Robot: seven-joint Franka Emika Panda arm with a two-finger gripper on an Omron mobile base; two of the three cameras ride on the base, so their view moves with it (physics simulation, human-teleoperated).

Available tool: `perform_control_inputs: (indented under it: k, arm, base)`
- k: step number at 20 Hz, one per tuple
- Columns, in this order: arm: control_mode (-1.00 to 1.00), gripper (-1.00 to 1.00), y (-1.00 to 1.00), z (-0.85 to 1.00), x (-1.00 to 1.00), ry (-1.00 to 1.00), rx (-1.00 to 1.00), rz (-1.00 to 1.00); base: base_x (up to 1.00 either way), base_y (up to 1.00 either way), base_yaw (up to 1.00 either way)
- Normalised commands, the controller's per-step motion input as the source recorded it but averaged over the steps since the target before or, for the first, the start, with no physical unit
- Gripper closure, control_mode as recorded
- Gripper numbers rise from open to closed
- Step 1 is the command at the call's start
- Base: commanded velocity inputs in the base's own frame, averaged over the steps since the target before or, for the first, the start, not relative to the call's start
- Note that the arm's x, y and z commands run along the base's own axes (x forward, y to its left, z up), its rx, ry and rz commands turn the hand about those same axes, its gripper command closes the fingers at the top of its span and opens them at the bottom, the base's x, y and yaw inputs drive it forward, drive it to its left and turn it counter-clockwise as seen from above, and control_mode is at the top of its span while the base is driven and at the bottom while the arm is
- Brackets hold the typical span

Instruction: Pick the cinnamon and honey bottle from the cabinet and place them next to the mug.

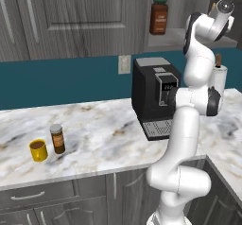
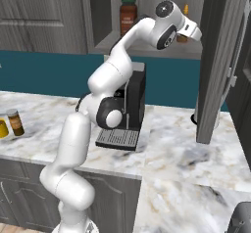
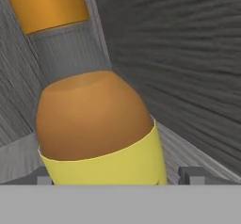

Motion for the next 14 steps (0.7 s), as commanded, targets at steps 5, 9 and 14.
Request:
perform_control_inputs:
  k: [5,9,14]
  arm:
    - [-1.00,1.00,0.00,0.00,0.00,0.00,0.00,0.00]
    - [-1.00,1.00,0.00,0.00,0.00,0.00,0.00,0.00]
    - [-1.00,1.00,0.00,0.00,-0.24,0.00,0.00,0.00]
  base:
    - [0.00,0.00,0.00]
    - [0.00,0.00,0.00]
    - [0.00,0.00,0.00]
